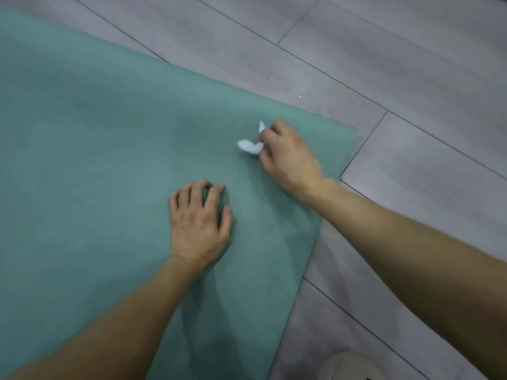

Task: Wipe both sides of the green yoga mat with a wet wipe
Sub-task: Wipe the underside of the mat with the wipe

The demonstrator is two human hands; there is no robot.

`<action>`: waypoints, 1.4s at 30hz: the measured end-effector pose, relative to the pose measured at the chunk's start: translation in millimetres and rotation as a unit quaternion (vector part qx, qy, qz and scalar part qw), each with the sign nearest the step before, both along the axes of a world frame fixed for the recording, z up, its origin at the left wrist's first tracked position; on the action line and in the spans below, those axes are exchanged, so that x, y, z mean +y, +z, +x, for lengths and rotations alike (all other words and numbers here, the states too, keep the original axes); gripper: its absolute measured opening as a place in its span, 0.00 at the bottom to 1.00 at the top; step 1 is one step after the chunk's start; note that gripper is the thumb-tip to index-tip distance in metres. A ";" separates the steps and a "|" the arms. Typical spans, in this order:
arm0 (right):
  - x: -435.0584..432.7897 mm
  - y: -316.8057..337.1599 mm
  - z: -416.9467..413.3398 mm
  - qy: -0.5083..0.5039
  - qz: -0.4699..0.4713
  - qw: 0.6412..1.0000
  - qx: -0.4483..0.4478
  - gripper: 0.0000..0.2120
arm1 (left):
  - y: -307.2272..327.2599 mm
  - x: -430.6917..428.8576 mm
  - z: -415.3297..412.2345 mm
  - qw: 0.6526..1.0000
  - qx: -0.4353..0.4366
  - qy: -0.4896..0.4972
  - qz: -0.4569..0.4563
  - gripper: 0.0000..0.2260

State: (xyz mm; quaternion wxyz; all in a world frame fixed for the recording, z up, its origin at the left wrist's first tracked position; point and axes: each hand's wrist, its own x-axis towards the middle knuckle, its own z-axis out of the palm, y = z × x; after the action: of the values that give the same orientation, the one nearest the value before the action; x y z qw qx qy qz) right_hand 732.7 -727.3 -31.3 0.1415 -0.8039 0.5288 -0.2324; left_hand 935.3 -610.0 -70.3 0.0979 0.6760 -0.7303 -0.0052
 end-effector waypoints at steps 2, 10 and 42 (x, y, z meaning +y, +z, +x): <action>35.0 -13.6 36.3 0.163 0.018 0.986 0.041 0.09 | 1.9 -3.2 10.3 1.000 0.012 -0.028 0.001 0.18; -40.0 9.7 -24.4 -0.141 -0.103 0.985 -0.013 0.08 | 39.0 -43.4 77.1 0.975 0.080 0.124 0.167 0.56; 10.6 -19.0 60.1 0.175 -0.061 0.983 0.016 0.10 | 46.4 -77.3 65.9 0.855 0.041 0.148 0.495 0.82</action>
State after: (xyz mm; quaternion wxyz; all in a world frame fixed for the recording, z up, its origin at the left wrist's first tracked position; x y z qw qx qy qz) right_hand 792.8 -716.7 -50.3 0.1223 -0.8948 0.3669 -0.2231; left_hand 1001.2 -687.4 -23.9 -0.2203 0.7344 -0.5182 -0.3789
